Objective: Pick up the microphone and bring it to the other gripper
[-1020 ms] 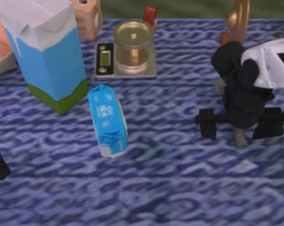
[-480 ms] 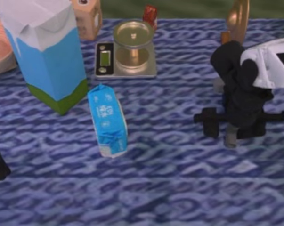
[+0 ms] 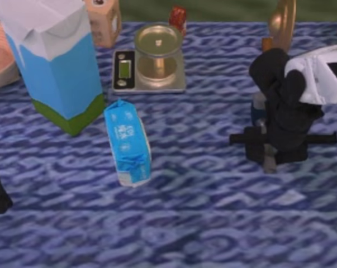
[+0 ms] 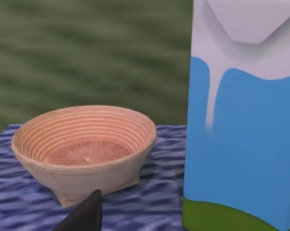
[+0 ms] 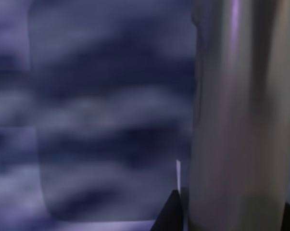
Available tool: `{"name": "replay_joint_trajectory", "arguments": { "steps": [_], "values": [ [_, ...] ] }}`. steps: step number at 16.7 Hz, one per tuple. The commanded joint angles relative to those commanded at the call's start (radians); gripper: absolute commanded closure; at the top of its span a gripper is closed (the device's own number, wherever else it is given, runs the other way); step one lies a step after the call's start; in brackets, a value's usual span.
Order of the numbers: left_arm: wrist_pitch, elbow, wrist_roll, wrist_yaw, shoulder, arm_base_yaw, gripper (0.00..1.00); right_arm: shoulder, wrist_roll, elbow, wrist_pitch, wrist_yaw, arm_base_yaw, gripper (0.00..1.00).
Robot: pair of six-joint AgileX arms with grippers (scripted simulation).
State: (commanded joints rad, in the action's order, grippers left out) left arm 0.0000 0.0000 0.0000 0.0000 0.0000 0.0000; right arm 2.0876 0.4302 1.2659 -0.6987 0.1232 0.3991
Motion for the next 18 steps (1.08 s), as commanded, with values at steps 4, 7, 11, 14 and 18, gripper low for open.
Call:
{"name": "replay_joint_trajectory", "arguments": {
  "steps": [4, 7, 11, 14, 18],
  "values": [
    [0.000, 0.000, 0.000, 0.000, 0.000, 0.000, 0.00, -0.040, 0.027, 0.022, -0.007, -0.042, 0.012, 1.00],
    [0.000, 0.000, 0.000, 0.000, 0.000, 0.000, 0.00, -0.048, 0.007, 0.012, 0.053, -0.062, 0.015, 1.00],
    [0.000, 0.000, 0.000, 0.000, 0.000, 0.000, 0.00, -0.090, -0.056, -0.039, 0.270, -0.130, 0.016, 1.00],
    [0.000, 0.000, 0.000, 0.000, 0.000, 0.000, 0.00, -0.137, -0.124, -0.104, 0.528, -0.201, 0.016, 1.00],
    [0.000, 0.000, 0.000, 0.000, 0.000, 0.000, 0.00, -0.220, -0.230, -0.214, 0.933, -0.308, 0.016, 1.00]
  ]
}}
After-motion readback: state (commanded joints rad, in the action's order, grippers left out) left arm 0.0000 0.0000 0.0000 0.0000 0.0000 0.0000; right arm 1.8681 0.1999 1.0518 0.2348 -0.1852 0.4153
